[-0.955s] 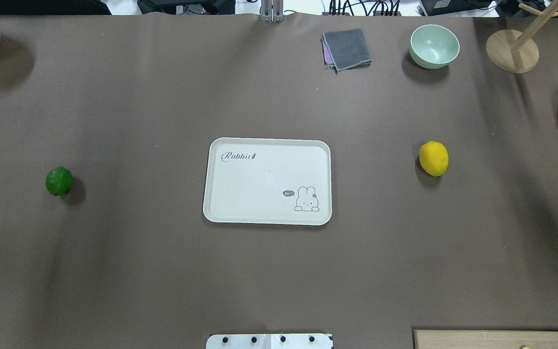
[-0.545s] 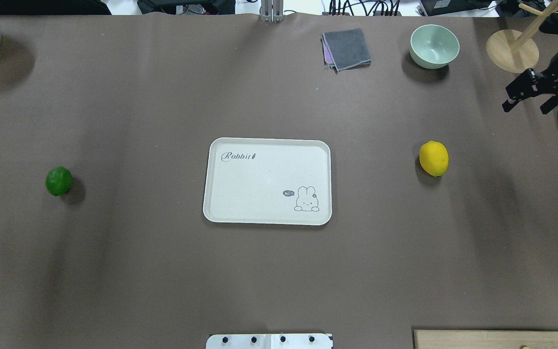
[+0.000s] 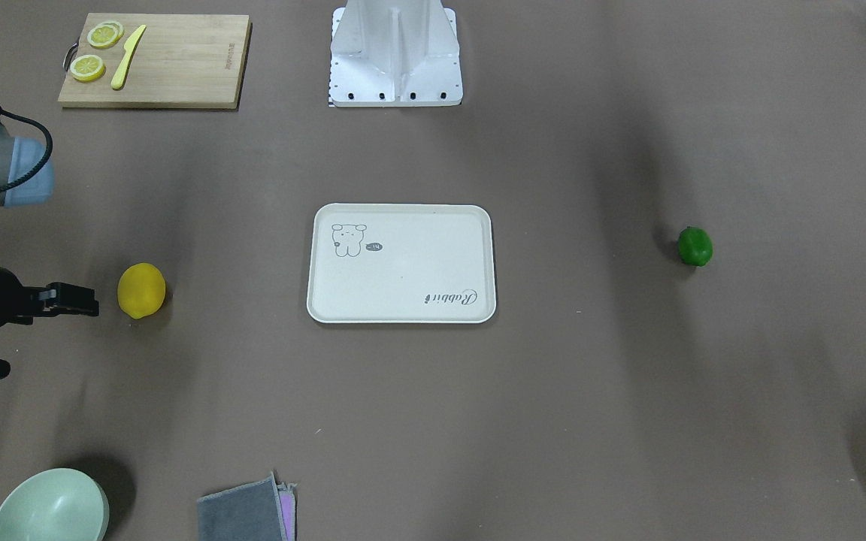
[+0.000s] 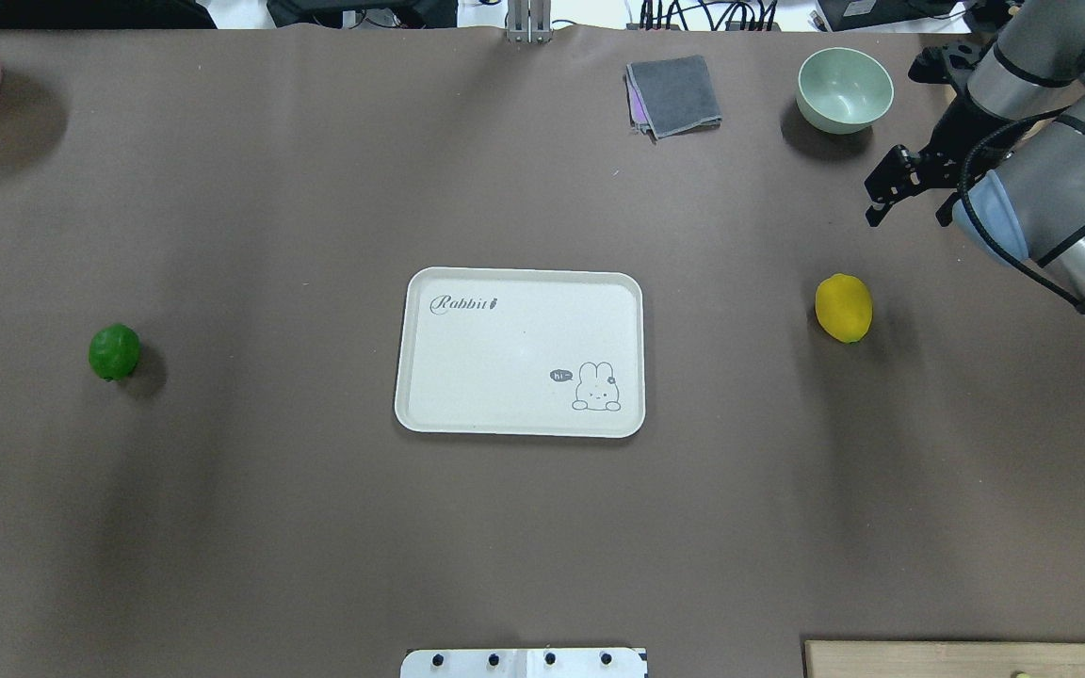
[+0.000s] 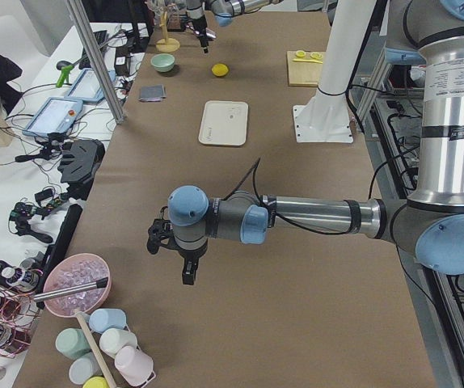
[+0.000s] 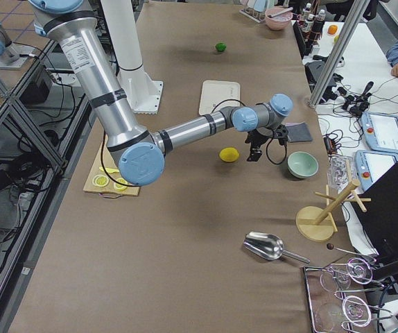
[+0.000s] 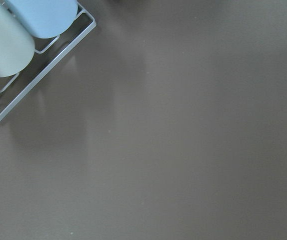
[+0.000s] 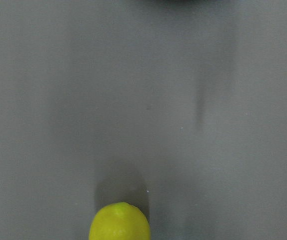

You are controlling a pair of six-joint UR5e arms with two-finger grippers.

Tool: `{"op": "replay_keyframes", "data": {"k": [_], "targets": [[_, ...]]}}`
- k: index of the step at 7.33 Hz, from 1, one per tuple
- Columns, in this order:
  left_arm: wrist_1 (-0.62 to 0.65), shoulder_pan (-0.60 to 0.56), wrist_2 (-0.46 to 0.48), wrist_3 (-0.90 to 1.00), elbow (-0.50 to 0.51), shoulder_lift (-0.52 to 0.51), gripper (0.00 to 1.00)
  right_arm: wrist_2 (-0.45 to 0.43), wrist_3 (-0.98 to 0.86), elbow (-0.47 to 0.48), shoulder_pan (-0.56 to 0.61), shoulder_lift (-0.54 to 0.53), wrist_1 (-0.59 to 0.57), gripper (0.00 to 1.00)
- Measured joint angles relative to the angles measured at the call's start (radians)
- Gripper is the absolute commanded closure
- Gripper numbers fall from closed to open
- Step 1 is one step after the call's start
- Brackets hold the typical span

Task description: Place all lemons on tray

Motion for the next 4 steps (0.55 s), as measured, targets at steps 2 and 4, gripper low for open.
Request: {"op": "replay_keyframes", "data": {"k": [2, 4], "targets": [[-0.011, 0.117, -0.025, -0.194, -0.004, -0.084, 0.02, 0.002, 0.03, -0.038, -0.044, 0.019, 0.039, 0.01], [-0.014, 0.257, -0.019, -0.39, -0.007, -0.175, 0.02, 0.006, 0.037, -0.049, -0.063, 0.02, 0.044, 0.01]]}}
